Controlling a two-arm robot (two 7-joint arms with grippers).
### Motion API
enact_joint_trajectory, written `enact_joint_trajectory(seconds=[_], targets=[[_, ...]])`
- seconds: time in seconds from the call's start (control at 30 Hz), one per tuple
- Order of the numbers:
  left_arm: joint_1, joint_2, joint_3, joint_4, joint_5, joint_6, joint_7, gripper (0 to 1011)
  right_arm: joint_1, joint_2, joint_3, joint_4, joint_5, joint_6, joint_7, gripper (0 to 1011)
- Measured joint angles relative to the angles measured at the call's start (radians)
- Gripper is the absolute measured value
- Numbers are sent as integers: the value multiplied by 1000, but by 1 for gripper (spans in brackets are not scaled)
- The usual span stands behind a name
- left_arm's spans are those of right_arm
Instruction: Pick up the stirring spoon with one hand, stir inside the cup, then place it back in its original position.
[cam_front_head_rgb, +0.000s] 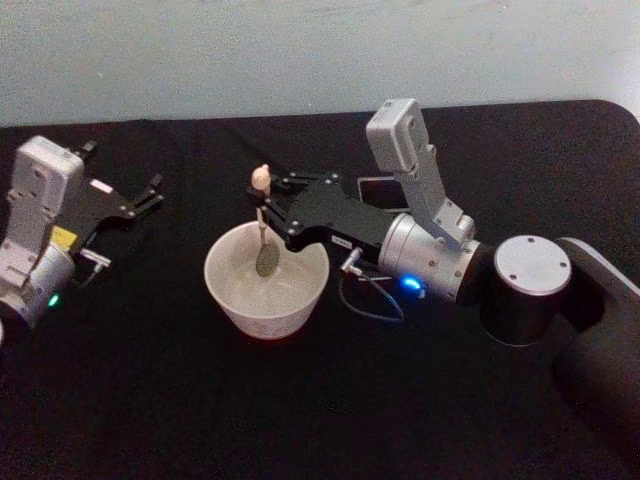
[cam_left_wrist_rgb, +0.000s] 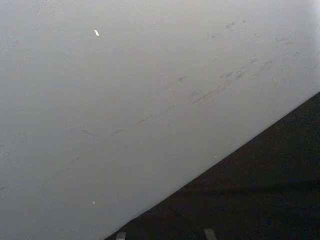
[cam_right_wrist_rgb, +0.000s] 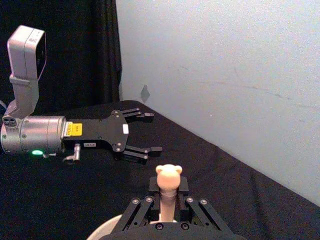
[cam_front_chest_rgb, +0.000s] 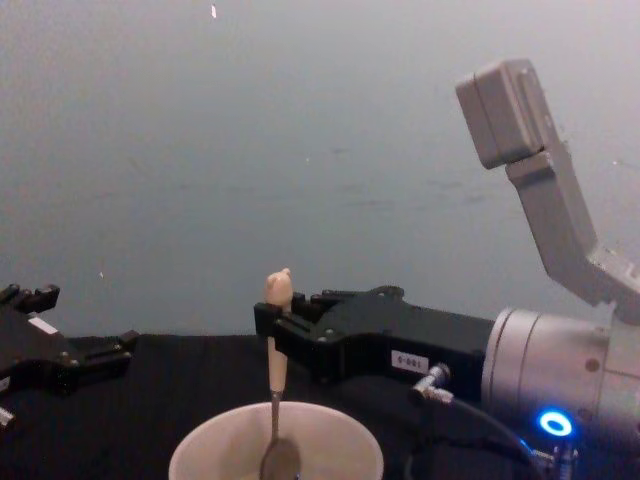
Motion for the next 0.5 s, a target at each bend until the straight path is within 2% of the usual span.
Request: enact_joint_trajectory(seconds=[0.27,0.5], targets=[[0,0,0,0,0,0,0,1001,-10,3,8,-10,-5,7,4,204],[0,0,0,0,0,0,0,1001,-30,22,20,-42,-4,17,7,204]])
